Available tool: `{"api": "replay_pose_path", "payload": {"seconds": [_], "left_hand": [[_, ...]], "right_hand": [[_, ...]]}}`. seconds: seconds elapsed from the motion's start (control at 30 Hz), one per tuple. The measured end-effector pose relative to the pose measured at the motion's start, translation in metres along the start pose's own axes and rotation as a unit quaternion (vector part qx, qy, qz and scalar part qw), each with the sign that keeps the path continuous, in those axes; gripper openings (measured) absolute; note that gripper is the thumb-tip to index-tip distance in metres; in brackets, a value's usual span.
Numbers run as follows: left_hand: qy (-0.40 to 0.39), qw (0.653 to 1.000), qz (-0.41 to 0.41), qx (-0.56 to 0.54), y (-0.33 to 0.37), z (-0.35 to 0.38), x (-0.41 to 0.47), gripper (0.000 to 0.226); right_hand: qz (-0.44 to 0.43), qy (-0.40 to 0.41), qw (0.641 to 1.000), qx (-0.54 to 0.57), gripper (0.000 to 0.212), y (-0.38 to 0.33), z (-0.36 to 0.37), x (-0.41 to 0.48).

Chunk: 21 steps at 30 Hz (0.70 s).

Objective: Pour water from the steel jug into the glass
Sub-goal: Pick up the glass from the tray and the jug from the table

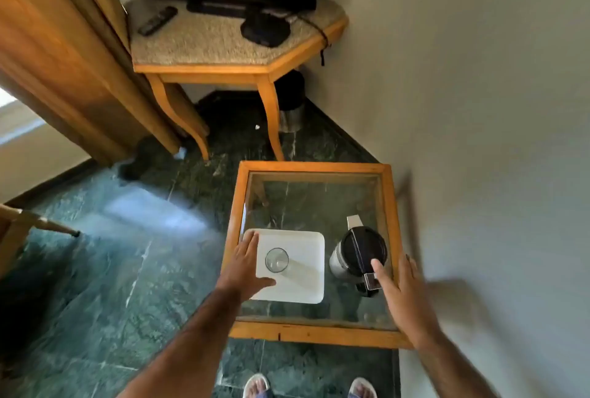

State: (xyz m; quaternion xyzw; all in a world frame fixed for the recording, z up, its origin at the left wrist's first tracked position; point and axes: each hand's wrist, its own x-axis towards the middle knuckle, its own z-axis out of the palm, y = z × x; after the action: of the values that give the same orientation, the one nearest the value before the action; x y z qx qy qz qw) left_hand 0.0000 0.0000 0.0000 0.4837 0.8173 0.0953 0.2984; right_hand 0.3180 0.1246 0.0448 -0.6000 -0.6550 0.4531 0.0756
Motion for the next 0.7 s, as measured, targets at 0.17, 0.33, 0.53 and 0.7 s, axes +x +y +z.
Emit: {"api": "replay_pose_path", "payload": {"seconds": [0.17,0.33,0.53,0.7], "left_hand": [[-0.037,0.990,-0.111,-0.082,-0.023,0.055,0.027,0.130],[0.005,0.978,-0.140,-0.153,-0.034,0.100,0.046,0.109],[0.104,0.952,-0.147,-0.249,-0.040,0.132,0.052,0.087],[0.123,0.933,-0.152,-0.301,-0.042,0.148,0.056,0.071]], "right_hand": [[0.086,-0.007,0.982,0.171,0.084,0.039,0.031,-0.001],[0.085,-0.031,0.961,0.260,0.059,0.045,0.047,-0.005],[0.009,0.045,0.930,0.364,0.071,0.055,0.069,0.002],[-0.009,0.089,0.883,0.461,0.051,0.054,0.088,0.009]]}}
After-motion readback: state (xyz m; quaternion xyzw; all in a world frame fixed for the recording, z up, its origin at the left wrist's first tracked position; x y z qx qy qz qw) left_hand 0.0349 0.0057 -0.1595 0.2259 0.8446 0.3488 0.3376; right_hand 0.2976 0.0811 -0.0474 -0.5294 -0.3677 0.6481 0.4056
